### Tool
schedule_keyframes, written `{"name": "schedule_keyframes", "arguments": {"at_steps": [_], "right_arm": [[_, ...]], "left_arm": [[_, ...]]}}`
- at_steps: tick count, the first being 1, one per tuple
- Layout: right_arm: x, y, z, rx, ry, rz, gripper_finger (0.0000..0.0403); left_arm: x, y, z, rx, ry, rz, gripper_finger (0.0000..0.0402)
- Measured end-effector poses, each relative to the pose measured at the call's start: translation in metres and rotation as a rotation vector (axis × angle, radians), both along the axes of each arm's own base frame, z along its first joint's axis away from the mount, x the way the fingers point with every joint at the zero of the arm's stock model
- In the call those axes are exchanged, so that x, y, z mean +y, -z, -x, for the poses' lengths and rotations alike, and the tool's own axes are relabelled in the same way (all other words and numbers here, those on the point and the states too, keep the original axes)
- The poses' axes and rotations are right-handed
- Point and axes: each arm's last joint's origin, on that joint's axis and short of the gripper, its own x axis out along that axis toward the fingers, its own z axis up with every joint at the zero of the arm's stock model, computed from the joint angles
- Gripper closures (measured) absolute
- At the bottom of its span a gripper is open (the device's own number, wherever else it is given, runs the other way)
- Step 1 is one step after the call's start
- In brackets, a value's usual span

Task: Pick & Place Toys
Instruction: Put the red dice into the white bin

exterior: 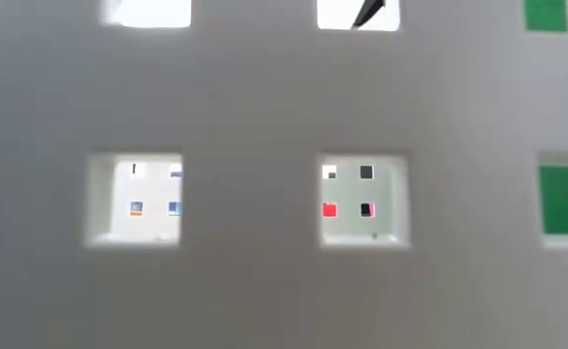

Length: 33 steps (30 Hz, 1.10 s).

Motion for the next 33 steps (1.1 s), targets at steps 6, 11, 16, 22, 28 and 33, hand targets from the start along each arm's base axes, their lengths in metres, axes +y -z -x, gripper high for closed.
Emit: {"name": "schedule_keyframes", "arguments": {"at_steps": [6, 11, 16, 22, 28, 33], "right_arm": [[0.016, 0.000, 0.003, 0.003, -0.045, -0.016, 0.0034], [0.026, 0.000, 0.007, 0.017, -0.085, -0.015, 0.0034], [0.030, 0.002, 0.014, 0.067, -0.117, 0.008, 0.0034], [0.037, 0.000, 0.022, 0.079, -0.168, 0.019, 0.0034], [0.047, -0.007, 0.032, 0.051, -0.225, 0.021, 0.0034], [0.055, -0.010, 0.037, 0.037, -0.272, 0.027, 0.0034]], "left_arm": [[-0.034, 0.016, -0.032, 0.093, 0.061, 0.038, 0.0297], [-0.056, 0.033, -0.061, 0.158, 0.117, 0.041, 0.0298], [-0.066, 0.049, -0.083, 0.202, 0.140, 0.035, 0.0300], [-0.070, 0.066, -0.109, 0.217, 0.161, 0.089, 0.0300], [-0.075, 0.088, -0.119, 0.279, 0.153, 0.129, 0.0300], [-0.077, 0.100, -0.122, 0.320, 0.159, 0.118, 0.0302]]}}
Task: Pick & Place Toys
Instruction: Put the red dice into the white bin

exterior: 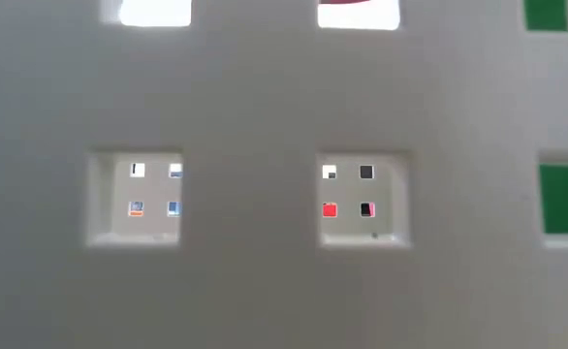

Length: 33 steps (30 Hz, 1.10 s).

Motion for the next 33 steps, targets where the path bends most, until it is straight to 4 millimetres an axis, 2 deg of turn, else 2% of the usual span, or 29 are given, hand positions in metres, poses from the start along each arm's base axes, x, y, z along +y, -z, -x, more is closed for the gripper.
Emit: {"name": "schedule_keyframes", "arguments": {"at_steps": [10, 25, 33], "right_arm": [[0.013, 0.000, 0.005, 0.000, -0.045, -0.011, 0.0034], [0.015, 0.000, 0.006, -0.001, -0.054, -0.011, 0.0034], [0.015, 0.000, 0.006, -0.003, -0.053, -0.005, 0.0034]], "left_arm": [[0.009, 0.006, 0.001, 0.067, -0.019, -0.046, 0.0307], [0.006, 0.016, -0.003, 0.073, 0.003, -0.061, 0.0309], [0.007, 0.037, -0.001, 0.049, 0.005, -0.050, 0.0311]]}}
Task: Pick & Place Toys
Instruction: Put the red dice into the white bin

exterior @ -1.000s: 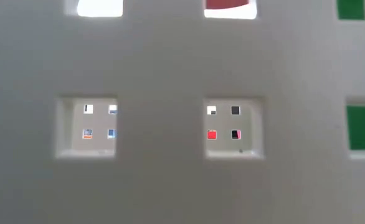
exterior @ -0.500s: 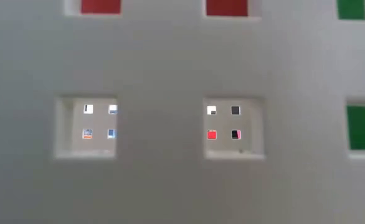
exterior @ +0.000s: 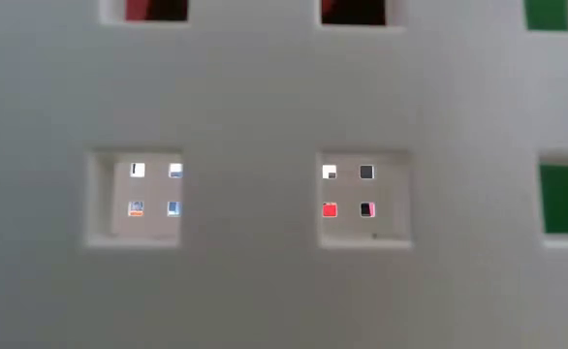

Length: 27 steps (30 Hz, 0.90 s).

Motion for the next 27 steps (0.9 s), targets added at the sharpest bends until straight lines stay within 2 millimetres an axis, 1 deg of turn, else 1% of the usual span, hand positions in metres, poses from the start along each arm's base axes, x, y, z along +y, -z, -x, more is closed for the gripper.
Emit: {"name": "schedule_keyframes", "arguments": {"at_steps": [3, 9, 27], "right_arm": [[0.0000, 0.0000, 0.0000, -0.002, -0.008, 0.010, 0.0034], [0.0000, 0.0000, 0.0000, -0.003, -0.012, 0.014, 0.0034], [0.0000, 0.0001, -0.0001, -0.003, -0.017, 0.019, 0.0034]], "left_arm": [[0.0010, 0.0065, 0.0018, 0.014, 0.000, -0.008, 0.0311], [0.0026, 0.0120, 0.0034, 0.017, 0.009, -0.033, 0.0311], [0.0049, 0.0115, 0.0019, -0.006, 0.002, -0.066, 0.0317]]}}
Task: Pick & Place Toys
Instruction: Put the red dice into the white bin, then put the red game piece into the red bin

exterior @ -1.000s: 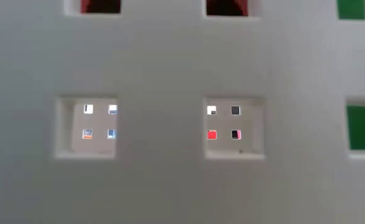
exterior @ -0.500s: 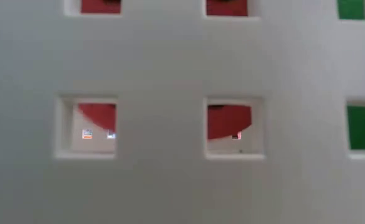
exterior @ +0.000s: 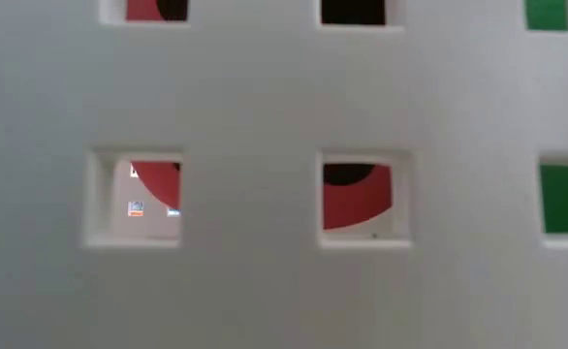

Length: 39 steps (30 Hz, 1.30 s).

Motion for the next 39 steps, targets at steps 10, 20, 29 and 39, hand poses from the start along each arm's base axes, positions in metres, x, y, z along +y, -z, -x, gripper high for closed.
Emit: {"name": "schedule_keyframes", "arguments": {"at_steps": [10, 20, 29, 39], "right_arm": [[0.0000, 0.0000, 0.0000, 0.000, 0.000, 0.000, 0.0034], [0.0000, 0.0000, 0.0000, 0.000, 0.000, -0.001, 0.0034], [0.0001, 0.0001, -0.0001, 0.001, 0.000, -0.001, 0.0034], [0.0000, 0.0001, -0.0001, 0.000, -0.005, 0.005, 0.0034]], "left_arm": [[0.0001, -0.0005, -0.0004, 0.004, 0.001, 0.014, 0.0251], [-0.0001, -0.0009, -0.0007, -0.003, 0.014, 0.009, 0.0170], [-0.0005, -0.0045, -0.0013, -0.043, 0.066, -0.020, 0.0170], [0.0005, -0.0078, -0.0006, -0.051, 0.041, -0.018, 0.0290]]}}
